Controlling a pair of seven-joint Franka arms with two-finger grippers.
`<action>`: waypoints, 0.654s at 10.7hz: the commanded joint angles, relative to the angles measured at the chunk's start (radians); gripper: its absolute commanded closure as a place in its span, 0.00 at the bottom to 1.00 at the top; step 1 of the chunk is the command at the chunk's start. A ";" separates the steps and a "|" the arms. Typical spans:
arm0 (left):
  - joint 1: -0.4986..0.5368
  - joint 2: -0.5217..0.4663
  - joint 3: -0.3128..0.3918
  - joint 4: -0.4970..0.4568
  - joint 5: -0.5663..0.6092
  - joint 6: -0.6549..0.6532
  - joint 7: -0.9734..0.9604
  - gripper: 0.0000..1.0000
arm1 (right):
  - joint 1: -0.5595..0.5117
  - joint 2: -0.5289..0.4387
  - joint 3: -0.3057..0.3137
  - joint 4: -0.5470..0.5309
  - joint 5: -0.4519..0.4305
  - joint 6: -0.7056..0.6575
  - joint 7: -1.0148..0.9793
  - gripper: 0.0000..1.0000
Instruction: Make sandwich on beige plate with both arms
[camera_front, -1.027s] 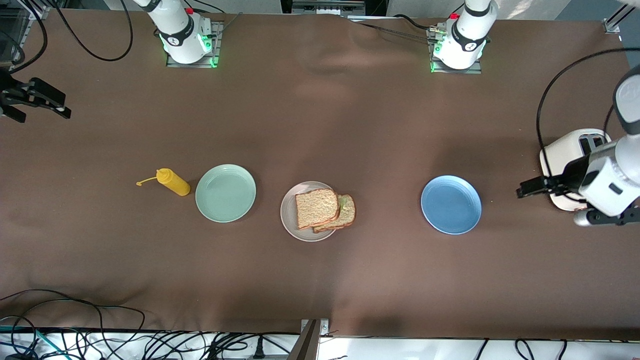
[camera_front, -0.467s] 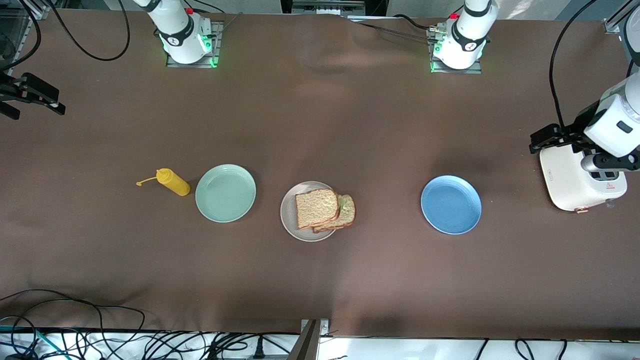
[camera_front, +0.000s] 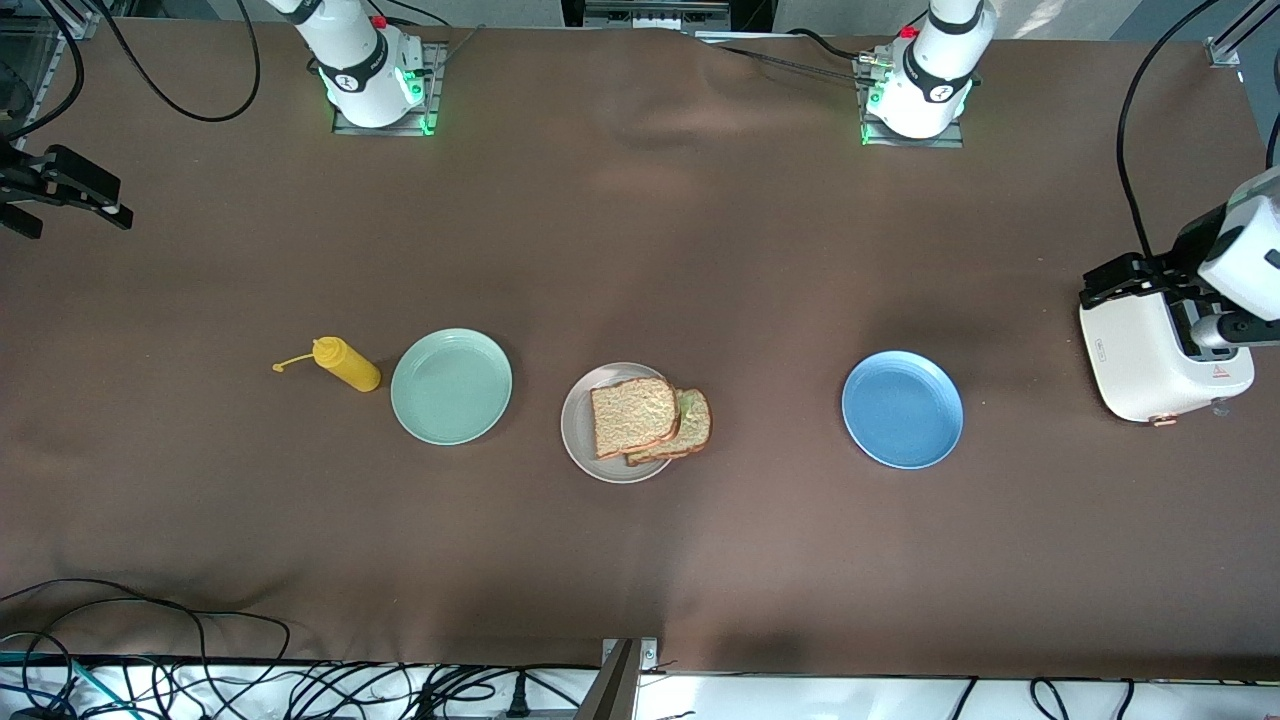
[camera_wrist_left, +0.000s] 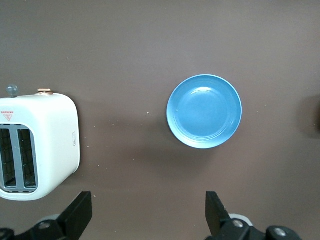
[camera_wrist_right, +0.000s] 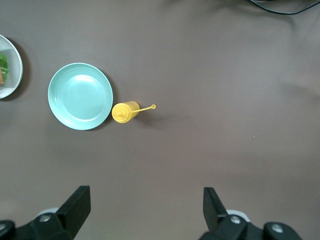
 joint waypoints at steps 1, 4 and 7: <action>0.003 -0.011 -0.005 0.019 0.031 -0.029 -0.034 0.00 | -0.005 -0.004 0.005 0.011 0.017 -0.028 -0.013 0.00; 0.005 -0.013 -0.005 0.028 0.033 -0.033 -0.026 0.00 | -0.005 -0.004 0.005 0.011 0.017 -0.033 -0.014 0.00; 0.003 -0.011 -0.010 0.032 0.082 -0.033 -0.012 0.00 | -0.005 -0.004 0.003 0.011 0.015 -0.035 -0.014 0.00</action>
